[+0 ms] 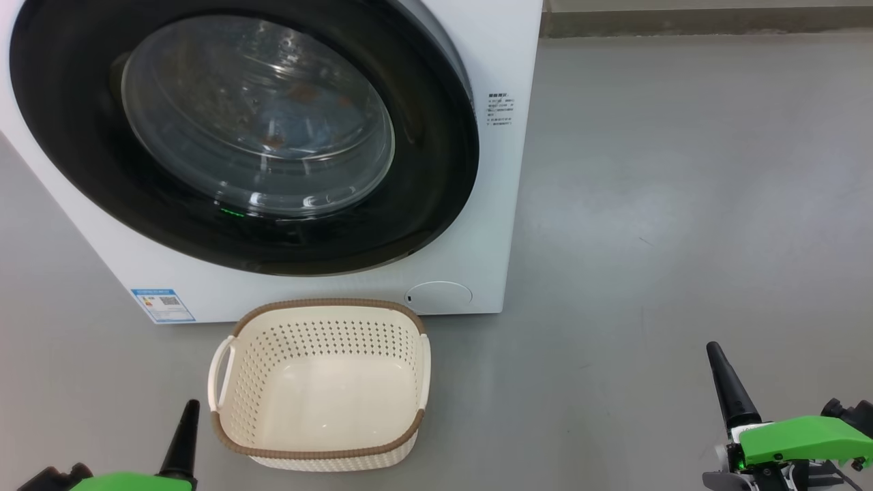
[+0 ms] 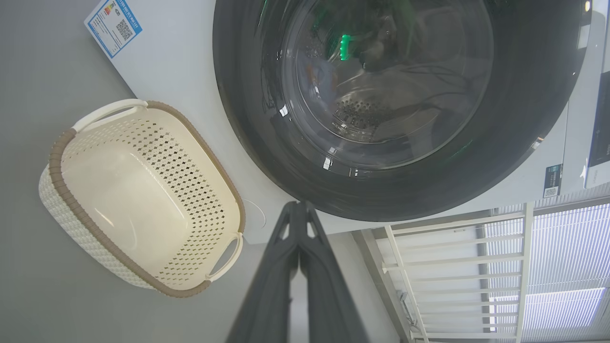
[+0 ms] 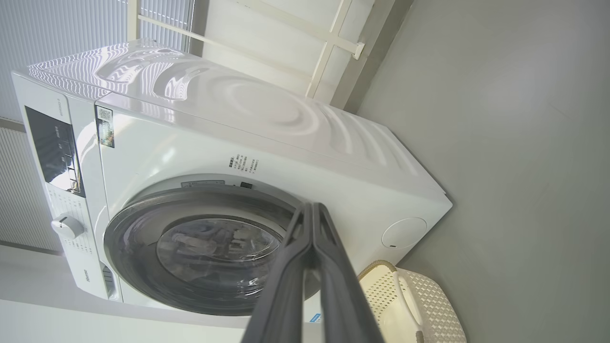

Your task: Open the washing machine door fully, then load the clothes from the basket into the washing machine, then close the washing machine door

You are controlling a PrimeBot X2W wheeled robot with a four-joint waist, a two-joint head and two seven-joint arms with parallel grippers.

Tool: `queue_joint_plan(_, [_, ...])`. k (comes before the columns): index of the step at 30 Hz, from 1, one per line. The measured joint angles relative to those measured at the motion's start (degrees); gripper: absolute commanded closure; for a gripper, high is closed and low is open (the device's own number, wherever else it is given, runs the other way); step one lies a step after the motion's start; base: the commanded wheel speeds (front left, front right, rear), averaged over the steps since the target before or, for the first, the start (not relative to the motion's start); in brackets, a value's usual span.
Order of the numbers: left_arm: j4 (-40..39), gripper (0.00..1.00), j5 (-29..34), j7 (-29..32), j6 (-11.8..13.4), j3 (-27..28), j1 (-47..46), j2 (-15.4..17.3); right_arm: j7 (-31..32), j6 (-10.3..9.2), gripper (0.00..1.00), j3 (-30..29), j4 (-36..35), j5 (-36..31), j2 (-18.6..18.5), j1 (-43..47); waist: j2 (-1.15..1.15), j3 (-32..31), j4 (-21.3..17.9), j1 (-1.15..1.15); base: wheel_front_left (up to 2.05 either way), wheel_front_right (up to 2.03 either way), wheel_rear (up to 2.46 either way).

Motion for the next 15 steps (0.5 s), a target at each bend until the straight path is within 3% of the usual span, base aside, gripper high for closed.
queue_joint_plan(15, [-0.19, 1.0, -8.01, 2.48, 0.0, 1.08, -0.55, -0.78, 2.34, -0.01, 1.0, -1.52, -1.07, 7.37, 1.25, 0.1, 0.0, -0.53, 0.12, 0.0, 0.0, 0.0, 0.0])
